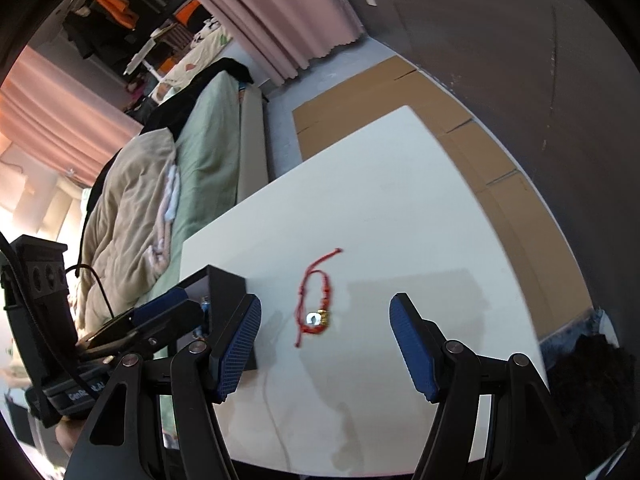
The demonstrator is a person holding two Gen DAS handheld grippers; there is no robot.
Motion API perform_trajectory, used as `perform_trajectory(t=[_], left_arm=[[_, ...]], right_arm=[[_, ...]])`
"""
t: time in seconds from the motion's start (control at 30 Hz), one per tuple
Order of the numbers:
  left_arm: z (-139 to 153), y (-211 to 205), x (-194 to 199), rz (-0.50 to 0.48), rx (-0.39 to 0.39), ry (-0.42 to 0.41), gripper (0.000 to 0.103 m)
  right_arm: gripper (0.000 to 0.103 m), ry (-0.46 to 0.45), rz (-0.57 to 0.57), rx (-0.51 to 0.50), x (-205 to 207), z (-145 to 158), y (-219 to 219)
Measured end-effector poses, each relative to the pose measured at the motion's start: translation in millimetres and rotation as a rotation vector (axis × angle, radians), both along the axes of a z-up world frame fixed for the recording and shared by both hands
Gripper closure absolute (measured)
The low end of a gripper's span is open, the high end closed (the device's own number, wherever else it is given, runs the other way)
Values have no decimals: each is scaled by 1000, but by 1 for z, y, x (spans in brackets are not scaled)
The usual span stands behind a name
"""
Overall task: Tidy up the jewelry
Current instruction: 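Move the left gripper to the red string bracelet and grasp it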
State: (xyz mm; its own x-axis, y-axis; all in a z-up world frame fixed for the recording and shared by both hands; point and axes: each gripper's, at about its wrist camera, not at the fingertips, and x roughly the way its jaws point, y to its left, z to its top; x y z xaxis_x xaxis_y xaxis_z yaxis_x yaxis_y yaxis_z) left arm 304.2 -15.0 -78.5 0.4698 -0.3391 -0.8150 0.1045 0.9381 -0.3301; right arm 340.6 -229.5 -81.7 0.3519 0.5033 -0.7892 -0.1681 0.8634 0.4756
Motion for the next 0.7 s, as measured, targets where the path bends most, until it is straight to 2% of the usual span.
perform_trajectory(t=[0.3, 0.57, 0.7], left_arm=[[-23, -38, 18, -62, 41, 66, 51], [-48, -55, 29, -78, 82, 128, 60], [-62, -58, 34, -68, 115, 163, 65]], right_arm=[[36, 29, -34, 23, 4, -6, -36], [36, 74, -76, 20, 11, -19, -60], [26, 89, -94, 24, 13, -24, -67]])
